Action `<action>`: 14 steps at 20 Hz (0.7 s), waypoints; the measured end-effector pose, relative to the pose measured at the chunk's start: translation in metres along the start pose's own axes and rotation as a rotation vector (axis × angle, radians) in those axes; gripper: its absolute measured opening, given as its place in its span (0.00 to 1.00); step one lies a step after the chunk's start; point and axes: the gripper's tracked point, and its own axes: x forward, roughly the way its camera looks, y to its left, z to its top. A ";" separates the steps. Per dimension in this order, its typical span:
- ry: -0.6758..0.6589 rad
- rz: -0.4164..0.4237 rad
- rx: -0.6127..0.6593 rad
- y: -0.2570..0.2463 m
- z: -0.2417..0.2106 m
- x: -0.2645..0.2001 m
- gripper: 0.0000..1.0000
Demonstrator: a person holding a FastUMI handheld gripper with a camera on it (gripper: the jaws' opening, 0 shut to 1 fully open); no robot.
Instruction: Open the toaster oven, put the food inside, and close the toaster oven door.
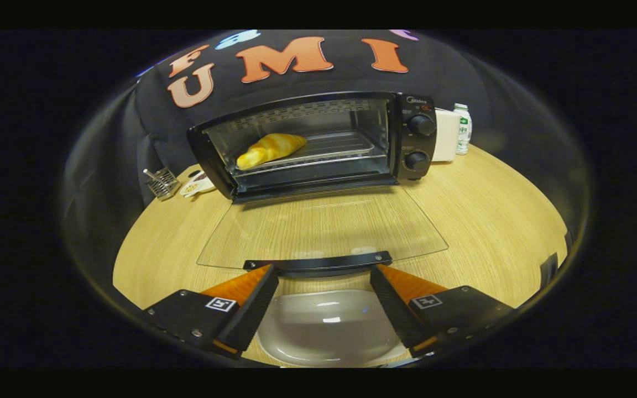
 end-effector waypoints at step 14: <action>-0.132 -0.035 0.000 0.006 0.078 -0.032 0.98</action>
